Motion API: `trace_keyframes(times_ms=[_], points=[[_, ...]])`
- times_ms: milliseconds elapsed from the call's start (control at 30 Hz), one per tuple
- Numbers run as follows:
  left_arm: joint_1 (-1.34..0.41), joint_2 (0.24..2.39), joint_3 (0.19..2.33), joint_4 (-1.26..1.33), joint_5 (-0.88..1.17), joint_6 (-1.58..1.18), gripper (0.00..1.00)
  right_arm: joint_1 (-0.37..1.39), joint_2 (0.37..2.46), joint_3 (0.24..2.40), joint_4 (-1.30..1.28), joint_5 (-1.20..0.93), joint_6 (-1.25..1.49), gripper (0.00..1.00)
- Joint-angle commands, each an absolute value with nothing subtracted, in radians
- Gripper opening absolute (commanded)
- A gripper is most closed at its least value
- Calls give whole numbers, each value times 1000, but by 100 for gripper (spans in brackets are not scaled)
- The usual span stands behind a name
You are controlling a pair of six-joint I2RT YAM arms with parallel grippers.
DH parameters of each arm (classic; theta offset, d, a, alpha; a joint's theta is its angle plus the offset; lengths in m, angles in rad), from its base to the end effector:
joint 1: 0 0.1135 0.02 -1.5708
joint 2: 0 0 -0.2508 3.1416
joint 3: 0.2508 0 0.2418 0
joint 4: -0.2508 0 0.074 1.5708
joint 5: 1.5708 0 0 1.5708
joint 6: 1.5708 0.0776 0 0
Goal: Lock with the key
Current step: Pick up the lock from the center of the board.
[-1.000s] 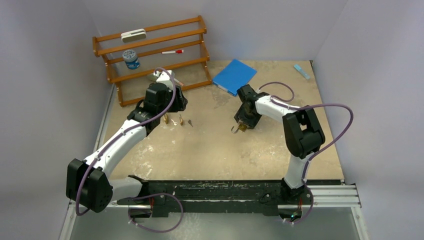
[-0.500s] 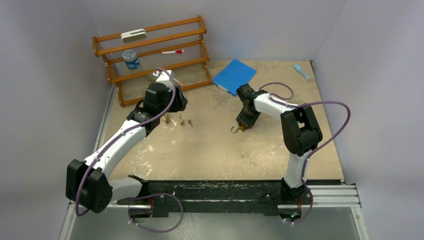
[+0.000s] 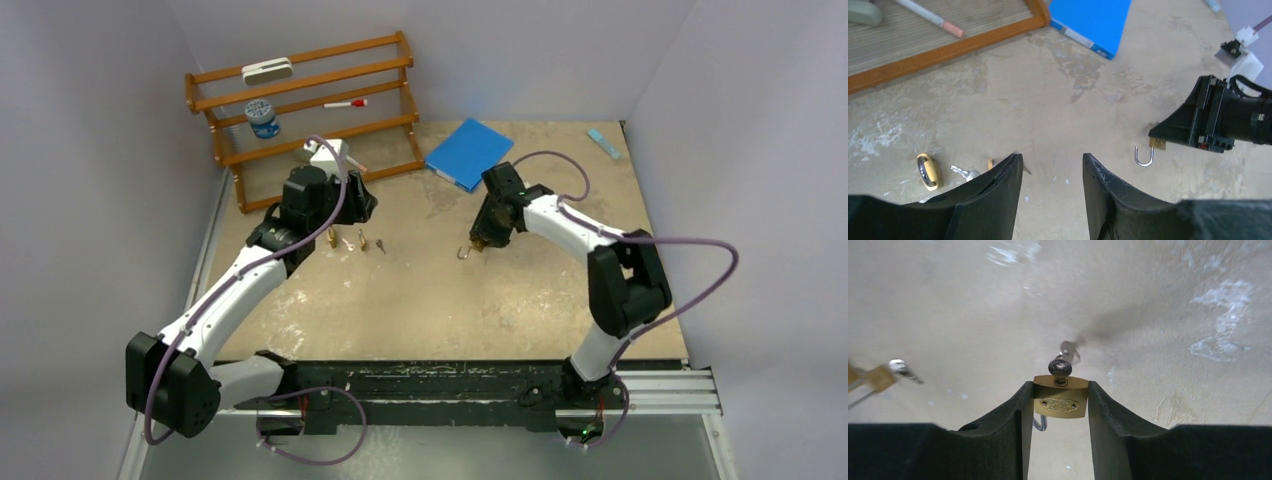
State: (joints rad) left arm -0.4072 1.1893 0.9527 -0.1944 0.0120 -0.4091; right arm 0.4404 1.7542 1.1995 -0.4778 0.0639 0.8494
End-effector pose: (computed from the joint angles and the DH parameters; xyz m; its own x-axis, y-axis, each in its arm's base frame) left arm 0.2807 -0.1221 0.2864 -0.5135 -0.2117 -0.8316 0.2199 0.9043 -0.3660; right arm 0.3405 0.1550 0.1577 -0.8101 0.4466 -0.3798 0.3218 0.8802 0.3487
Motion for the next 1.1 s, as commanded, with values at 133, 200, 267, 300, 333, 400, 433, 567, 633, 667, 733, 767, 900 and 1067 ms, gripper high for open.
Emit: trace_keyframes(times_ms=[133,200,267,300,333,400,433,567,633,667,733,767,900,1067], points=[[-420,1094,939,-17,238,-354,47,443,1597,1294,-394,84,801,0],[-456,1067,920,34,256,-308,47,444,1584,1302,-363,47,812,0],[-516,1027,890,58,226,-252,47,449,1573,1306,-332,4,825,0],[-549,1010,877,60,205,-220,47,454,1570,1311,-324,-15,830,0],[-582,994,867,61,181,-189,47,460,1564,1319,-317,-33,835,0],[-642,977,848,67,140,-140,47,471,1553,1324,-300,-66,847,0],[-664,974,839,74,127,-125,47,481,1546,1327,-290,-72,852,0],[-738,999,792,144,103,-71,47,516,1526,1341,-269,-87,868,0],[-804,1018,769,186,54,-26,47,523,1515,1341,-258,-101,878,0],[-831,1033,762,202,16,-8,47,525,1510,1341,-254,-104,881,0],[-866,1066,757,232,-40,51,47,526,1499,1339,-250,-106,881,0],[-873,1081,756,248,-56,64,47,526,1492,1338,-250,-106,882,0],[-886,1119,719,362,-92,88,46,525,1461,1329,-249,-104,881,0],[-889,1133,636,542,-133,115,46,525,1434,1322,-241,-124,882,0]])
